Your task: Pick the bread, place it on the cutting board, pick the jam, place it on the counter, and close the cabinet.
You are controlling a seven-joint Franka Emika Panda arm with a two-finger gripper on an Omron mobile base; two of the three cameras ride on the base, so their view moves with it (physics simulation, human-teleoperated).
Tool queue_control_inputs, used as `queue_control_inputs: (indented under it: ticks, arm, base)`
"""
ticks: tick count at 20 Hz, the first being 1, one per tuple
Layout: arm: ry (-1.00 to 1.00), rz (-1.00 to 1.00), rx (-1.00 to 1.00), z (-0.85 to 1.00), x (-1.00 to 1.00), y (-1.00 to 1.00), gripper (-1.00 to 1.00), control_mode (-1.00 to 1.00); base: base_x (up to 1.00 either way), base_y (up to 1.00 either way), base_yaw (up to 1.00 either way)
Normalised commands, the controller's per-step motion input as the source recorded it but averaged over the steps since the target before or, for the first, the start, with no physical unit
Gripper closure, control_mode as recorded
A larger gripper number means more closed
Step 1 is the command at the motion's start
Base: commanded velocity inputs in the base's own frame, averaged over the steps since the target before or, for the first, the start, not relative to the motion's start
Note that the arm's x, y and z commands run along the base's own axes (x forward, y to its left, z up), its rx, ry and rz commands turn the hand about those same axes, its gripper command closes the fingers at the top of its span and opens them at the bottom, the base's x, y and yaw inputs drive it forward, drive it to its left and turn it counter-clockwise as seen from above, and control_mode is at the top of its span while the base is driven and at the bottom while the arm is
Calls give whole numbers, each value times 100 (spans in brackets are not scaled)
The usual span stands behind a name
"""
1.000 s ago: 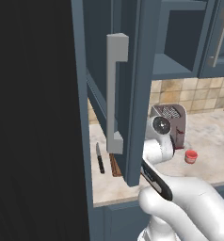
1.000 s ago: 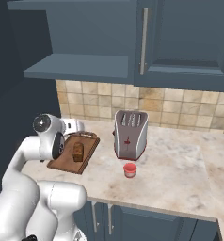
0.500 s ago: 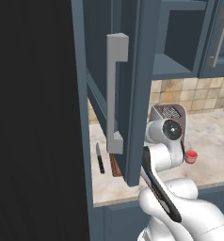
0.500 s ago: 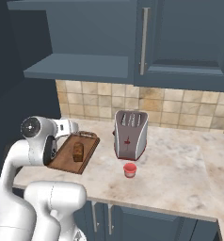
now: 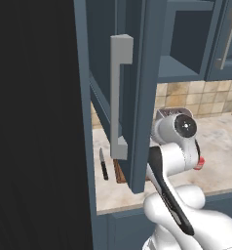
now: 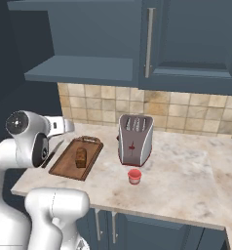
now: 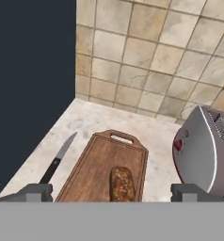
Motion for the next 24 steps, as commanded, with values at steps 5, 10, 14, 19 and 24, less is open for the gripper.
queue_control_inputs:
  ticks: [5,10,14,19,24]
  arm:
    - [-14,0,2,0,-42,-1,-100,-100]
    - [-15,0,3,0,-51,-5,-100,-100]
    - [-14,0,5,1,-47,-9,-100,-100]
    - [-13,0,6,0,-49,-6,-100,-100]
    - [-13,0,5,0,-46,-2,-100,-100]
  base:
    - [0,0,0]
    - [0,0,0]
    - [0,0,0]
    - [0,0,0]
    - [0,0,0]
